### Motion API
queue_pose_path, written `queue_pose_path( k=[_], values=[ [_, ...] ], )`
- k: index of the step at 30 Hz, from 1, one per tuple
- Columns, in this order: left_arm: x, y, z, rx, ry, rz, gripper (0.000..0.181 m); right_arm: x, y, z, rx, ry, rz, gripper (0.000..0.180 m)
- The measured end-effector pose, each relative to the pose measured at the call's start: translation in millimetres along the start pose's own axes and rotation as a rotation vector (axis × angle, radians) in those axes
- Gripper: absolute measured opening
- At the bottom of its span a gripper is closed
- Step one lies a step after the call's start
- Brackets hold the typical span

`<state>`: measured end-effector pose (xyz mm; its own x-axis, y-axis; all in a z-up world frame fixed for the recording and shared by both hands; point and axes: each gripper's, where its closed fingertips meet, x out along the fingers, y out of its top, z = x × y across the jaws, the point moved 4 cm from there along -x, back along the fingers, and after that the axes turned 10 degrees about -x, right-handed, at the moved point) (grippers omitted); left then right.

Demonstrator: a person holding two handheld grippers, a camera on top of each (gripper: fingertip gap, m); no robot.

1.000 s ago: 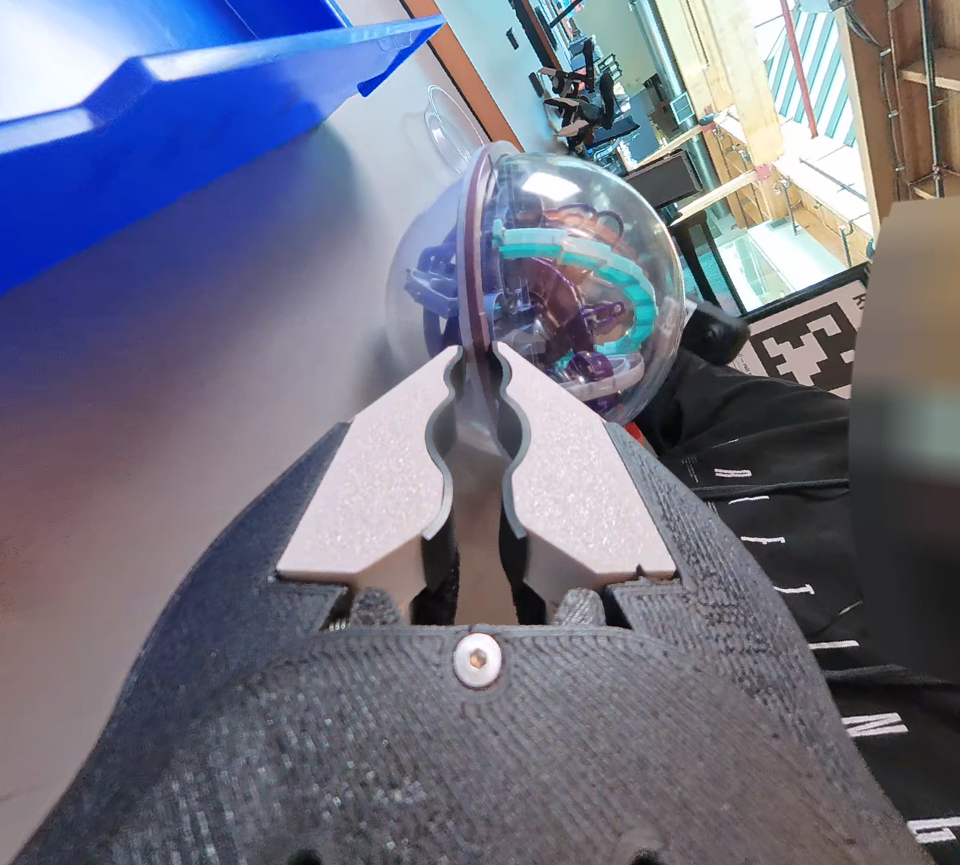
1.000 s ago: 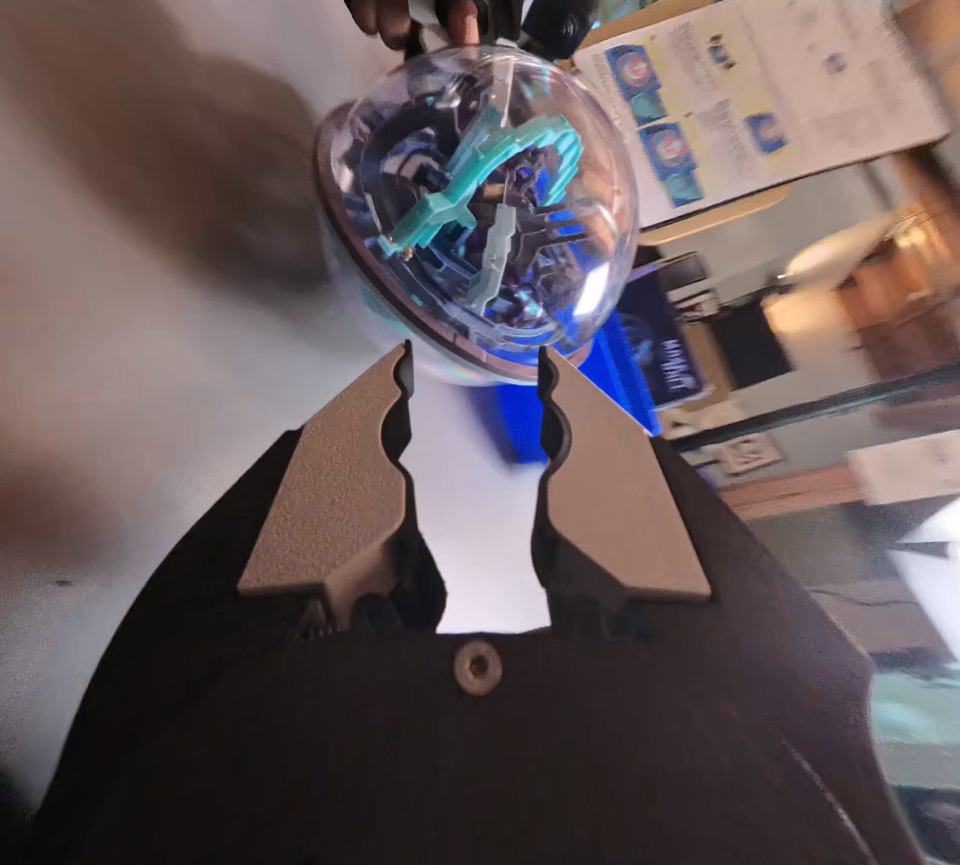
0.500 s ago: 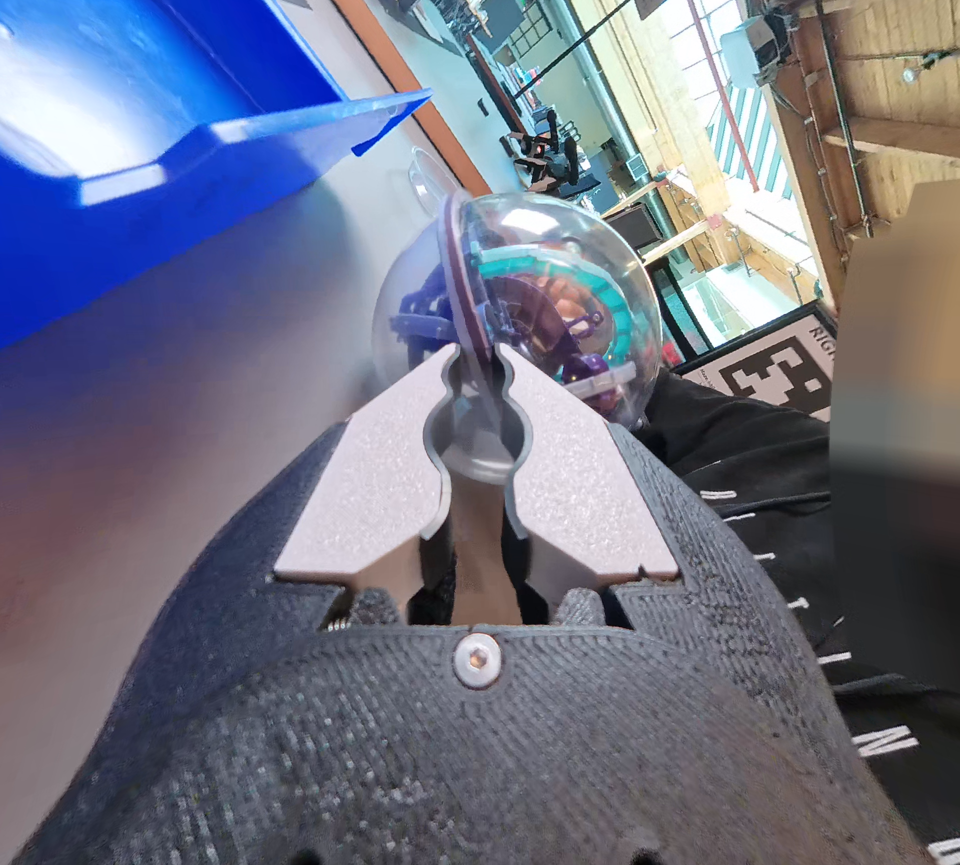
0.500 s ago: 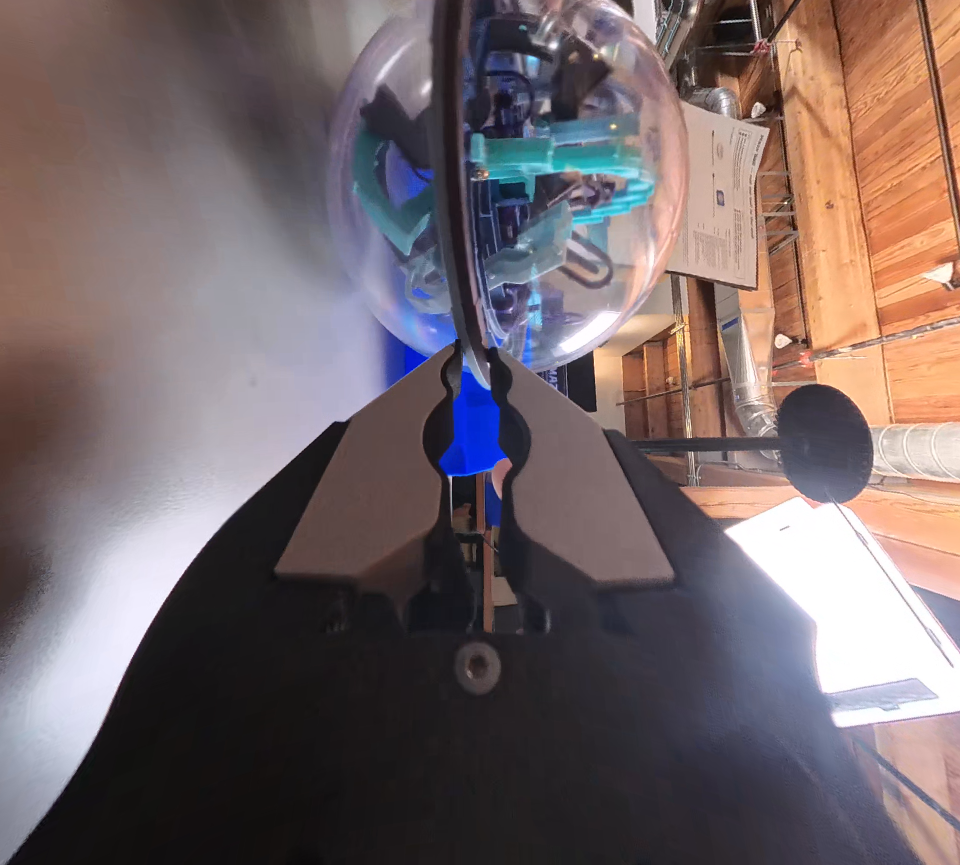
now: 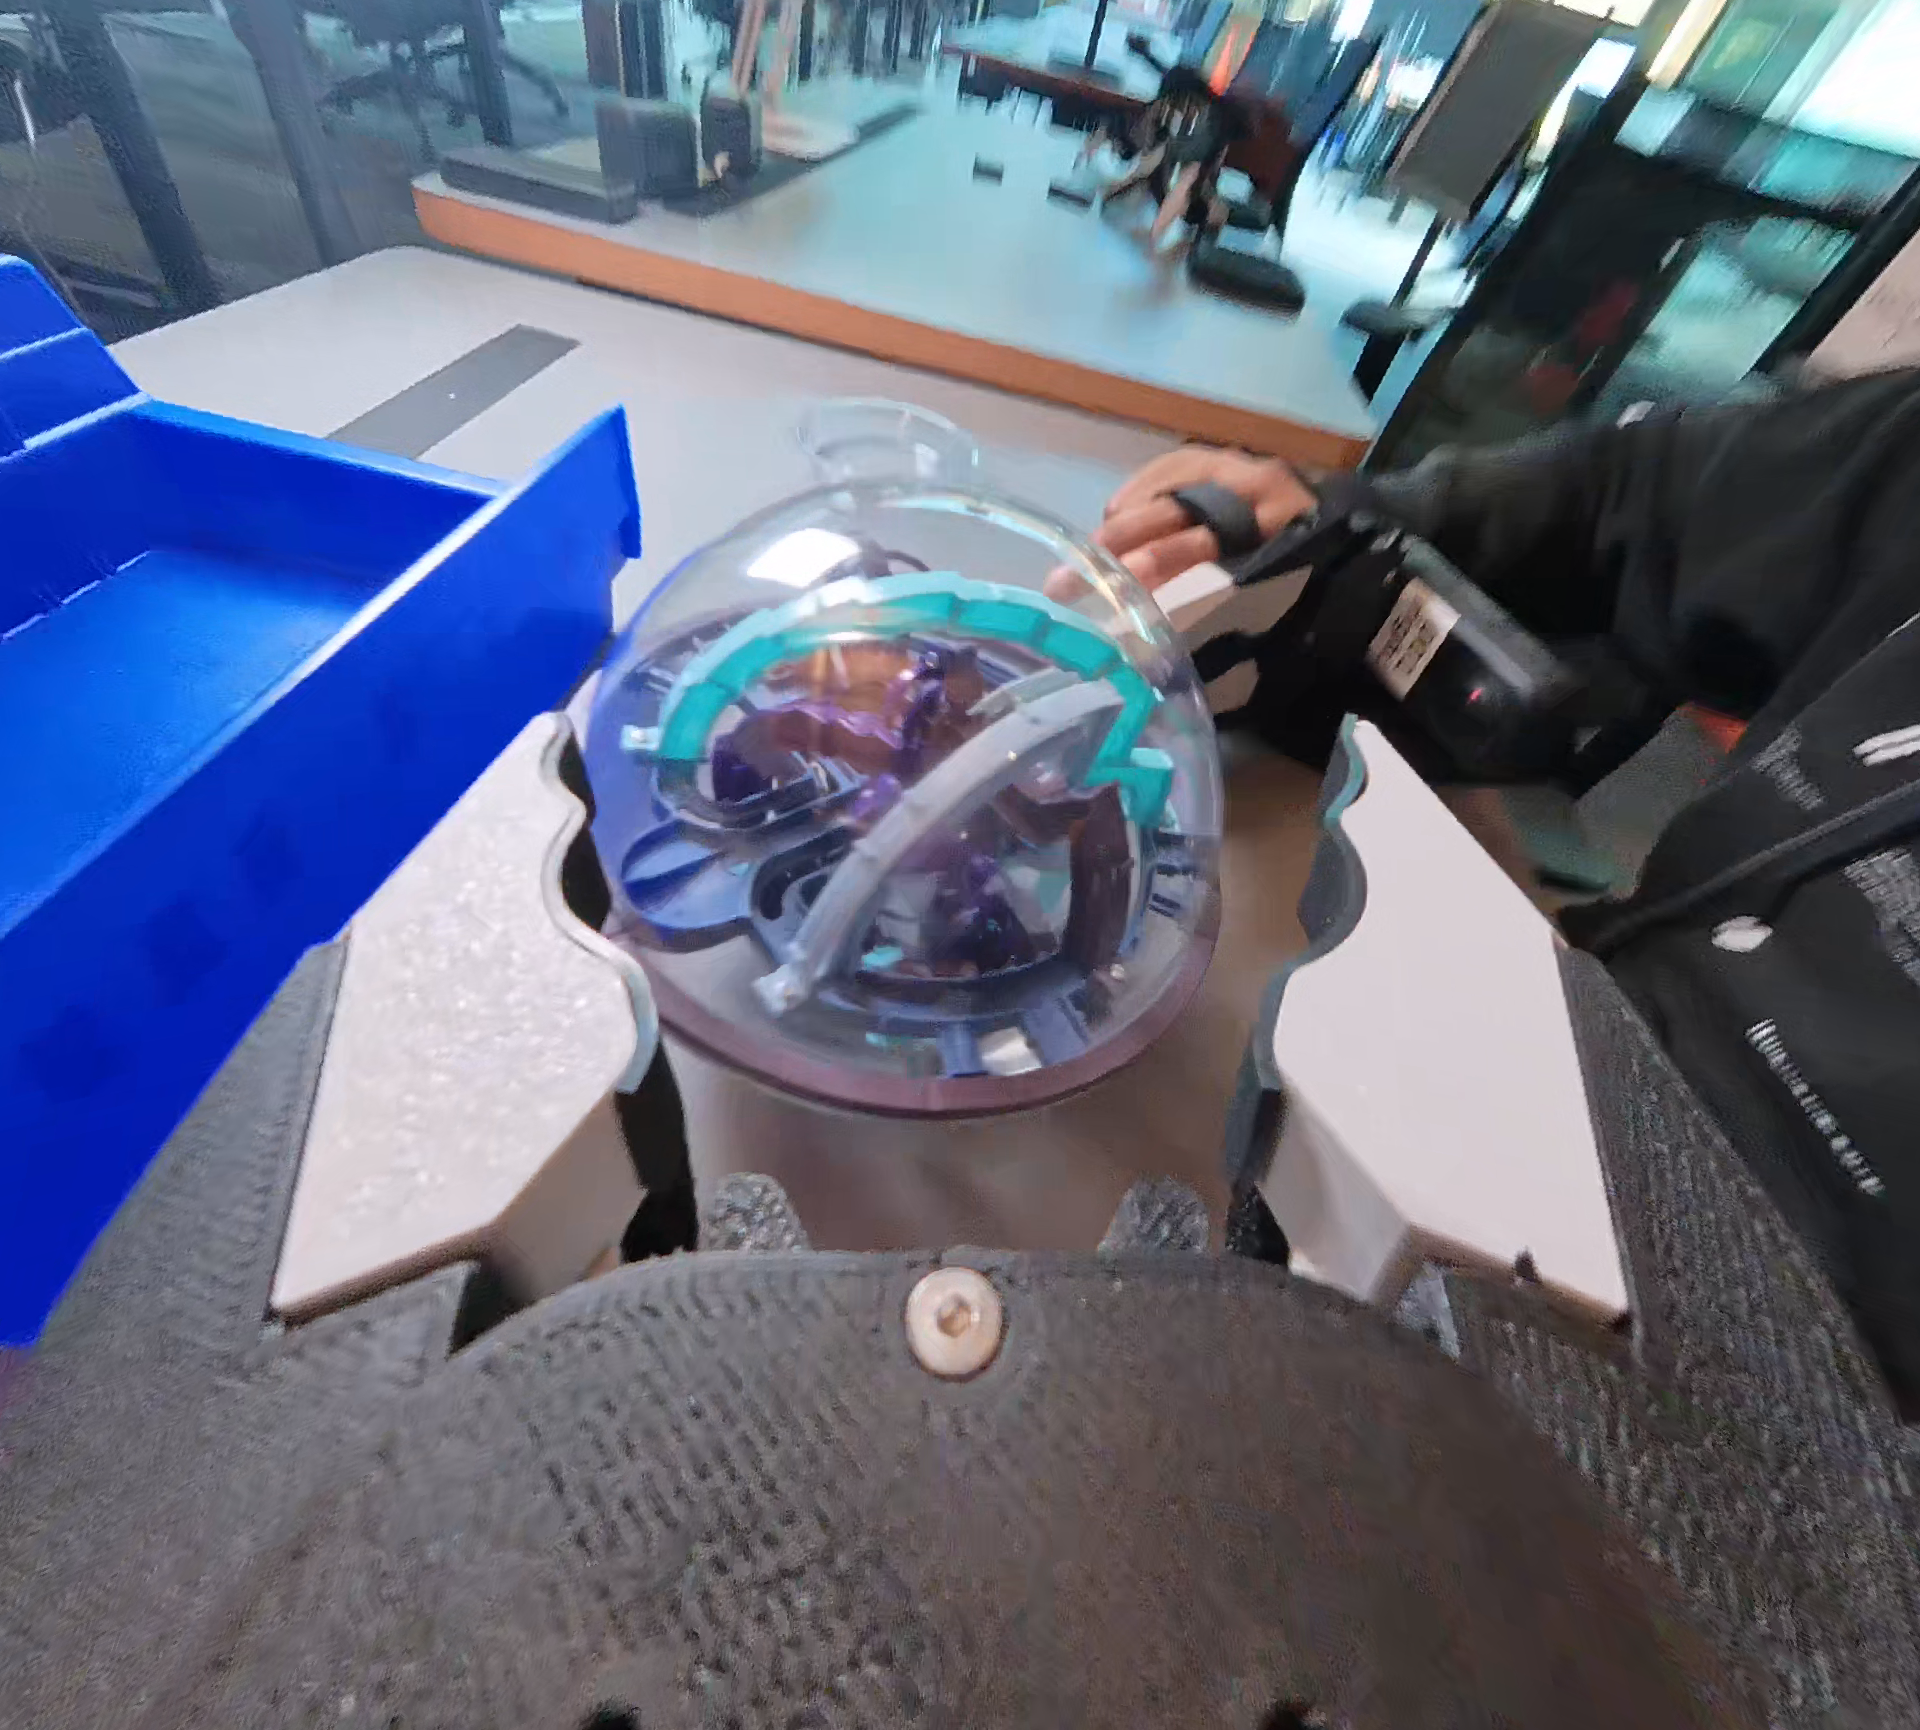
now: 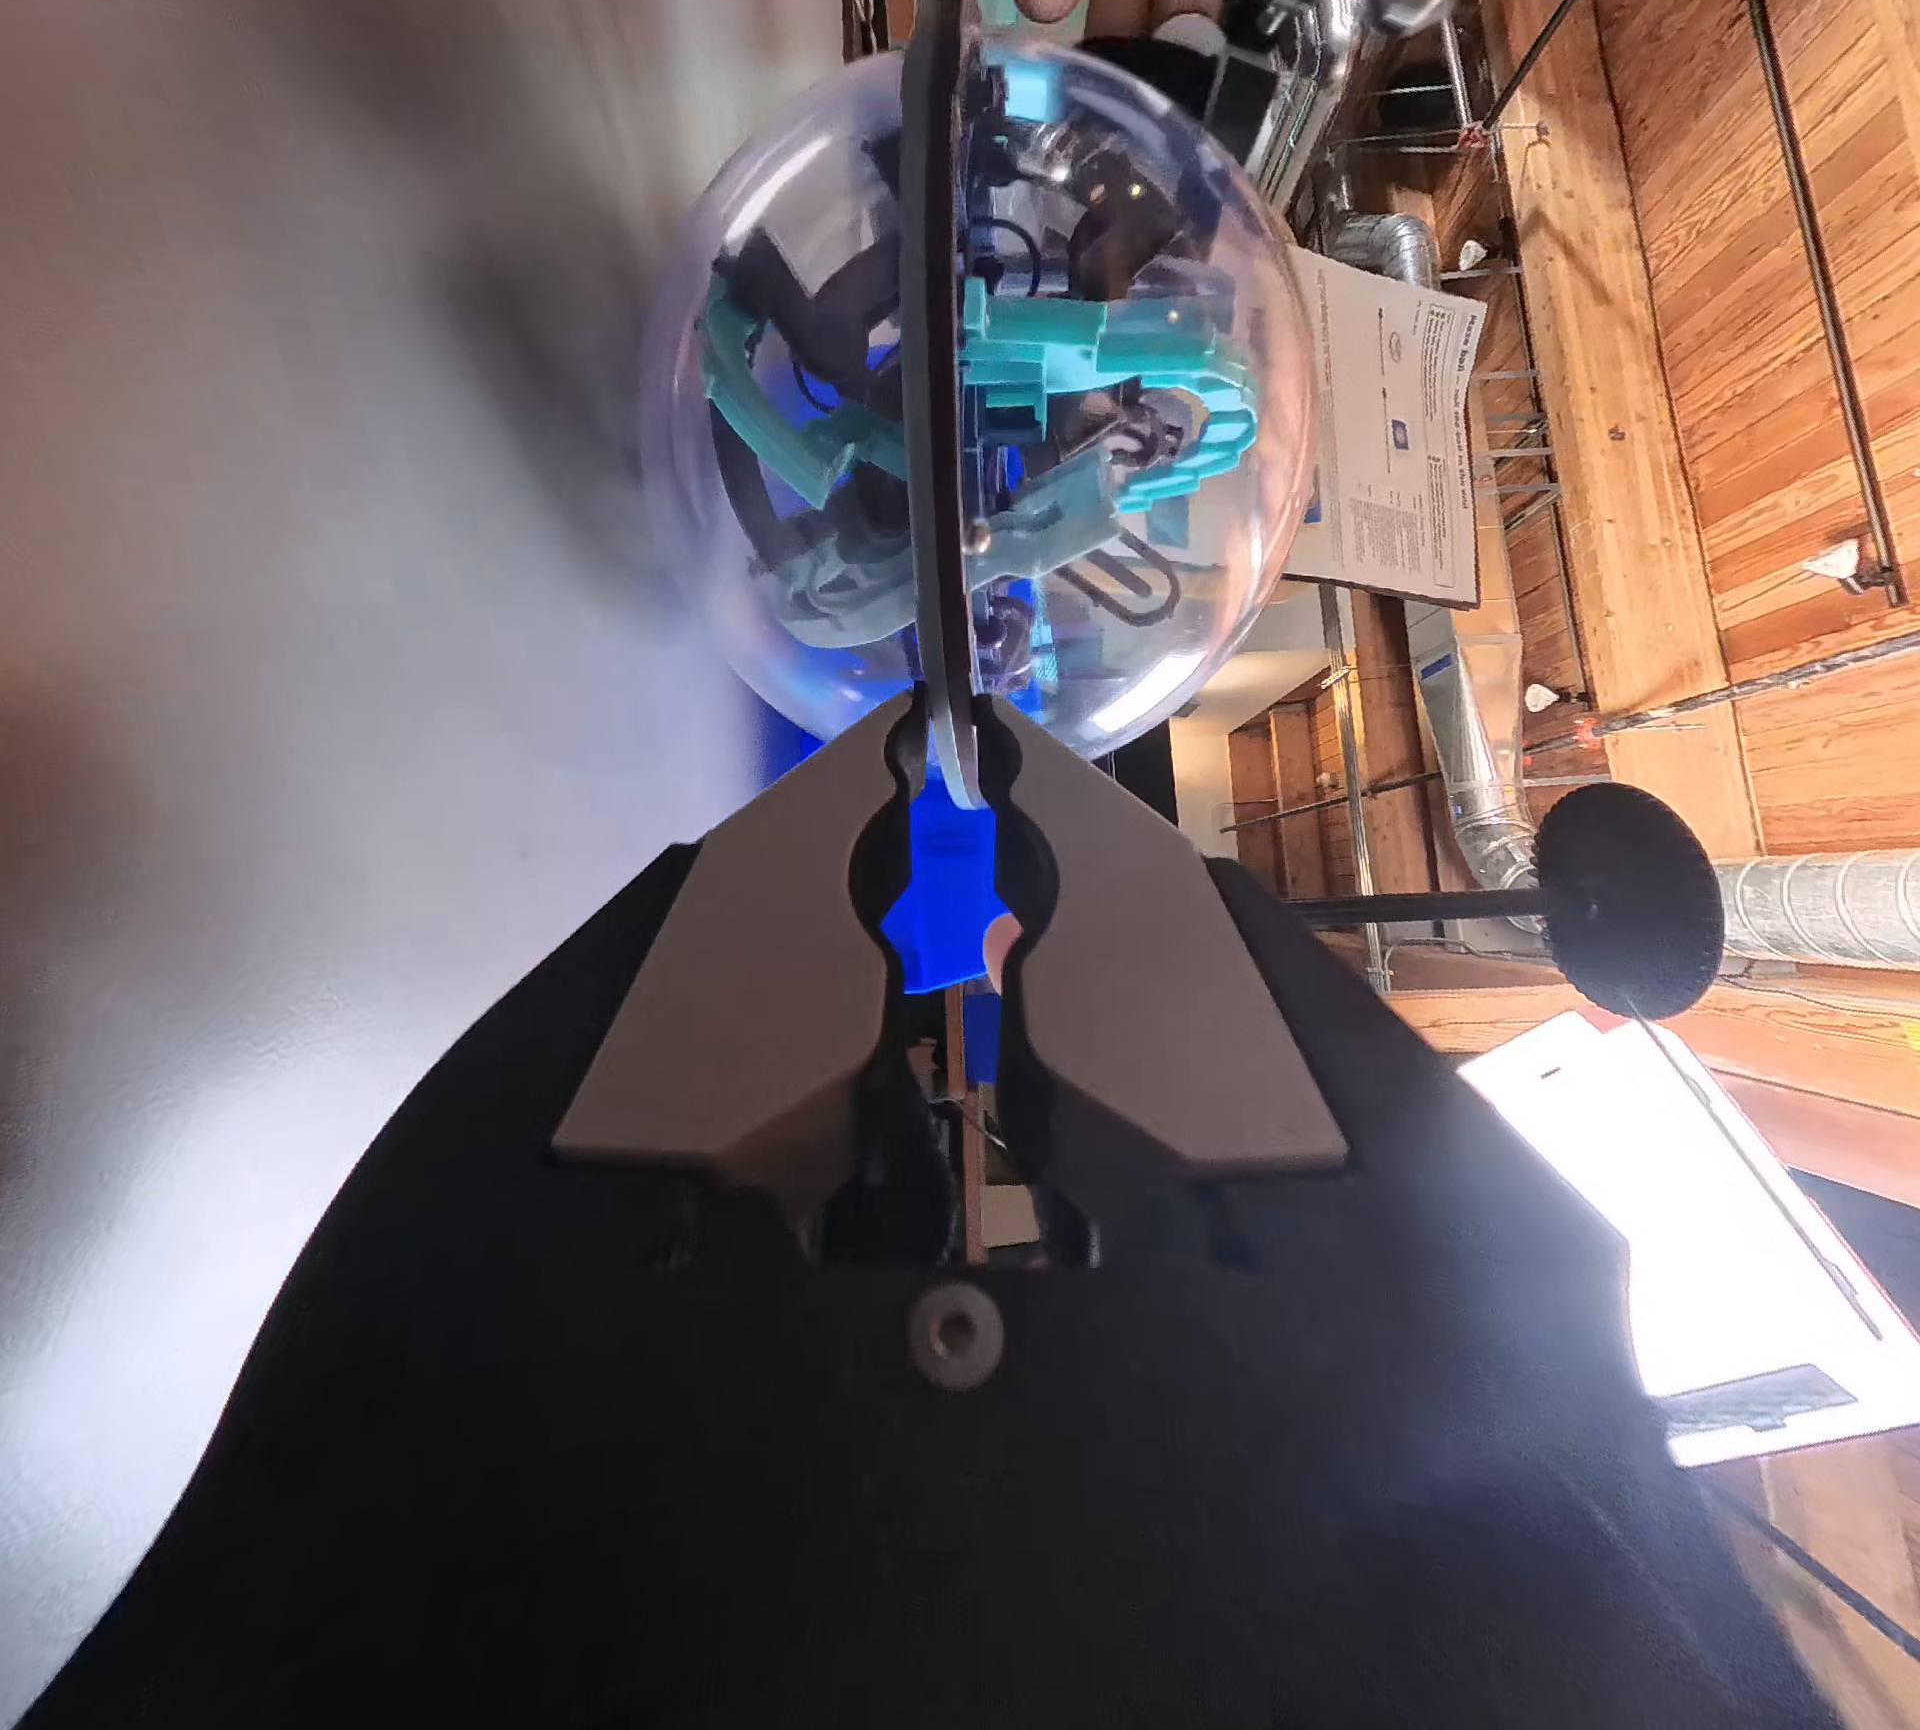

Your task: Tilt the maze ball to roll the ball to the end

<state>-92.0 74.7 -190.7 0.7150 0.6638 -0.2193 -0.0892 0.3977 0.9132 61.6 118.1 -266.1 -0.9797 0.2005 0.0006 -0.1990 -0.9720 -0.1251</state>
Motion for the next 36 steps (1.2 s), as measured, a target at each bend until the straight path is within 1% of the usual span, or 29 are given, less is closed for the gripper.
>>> queue_pose_path(
  k=[3,5,6,11,15,17,20,22,24,25,27,30,32,34,36],
  values=[
    [14.2,-11.1,7.6,0.126,0.092,-0.118,0.141,-2.4,6.7,1.2,0.023,0.005,0.014,0.006],
    [17.3,-13.3,4.7,0.210,0.173,-0.162,0.130,-4.3,9.4,0.5,0.031,0.010,0.019,0.006],
    [18.5,-13.6,5.1,0.237,0.187,-0.175,0.129,-5.2,10.0,-0.5,0.035,0.017,0.020,0.007],
    [22.3,-12.7,8.9,0.259,0.193,-0.188,0.128,-8.4,10.3,-2.5,0.083,0.044,0.020,0.007],
    [24.0,-12.6,11.5,0.288,0.189,-0.211,0.128,-11.9,11.3,-3.0,0.183,0.094,0.046,0.010],
    [24.8,-12.5,12.9,0.301,0.188,-0.225,0.128,-14.6,10.7,-1.3,0.284,0.134,0.075,0.014],
    [25.1,-13.2,14.9,0.316,0.165,-0.246,0.127,-19.0,4.8,6.8,0.559,0.257,0.148,0.026],
    [25.2,-14.2,15.9,0.313,0.138,-0.264,0.127,-19.8,-3.4,12.4,0.760,0.370,0.190,0.039],
    [25.6,-14.0,15.3,0.313,0.111,-0.285,0.127,-20.3,-11.8,13.2,0.911,0.517,0.225,0.054],
    [26.0,-13.6,15.5,0.323,0.096,-0.296,0.127,-20.1,-17.4,13.5,0.957,0.573,0.233,0.059],
    [27.7,-12.4,15.5,0.337,0.079,-0.320,0.127,-15.6,-33.6,15.3,0.994,0.589,0.217,0.060],
    [31.5,-10.5,17.4,0.364,0.047,-0.355,0.127,-8.2,-50.3,8.4,1.032,0.645,0.196,0.071],
    [34.2,-10.1,20.1,0.374,-0.003,-0.381,0.127,-4.8,-49.2,3.8,1.121,0.727,0.255,0.078],
    [36.7,-10.2,22.5,0.379,-0.071,-0.420,0.127,-4.3,-44.2,-0.5,1.235,0.852,0.341,0.083],
    [39.2,-9.9,22.4,0.380,-0.129,-0.464,0.126,-4.1,-41.5,-1.9,1.326,0.933,0.422,0.081]
  ],
)
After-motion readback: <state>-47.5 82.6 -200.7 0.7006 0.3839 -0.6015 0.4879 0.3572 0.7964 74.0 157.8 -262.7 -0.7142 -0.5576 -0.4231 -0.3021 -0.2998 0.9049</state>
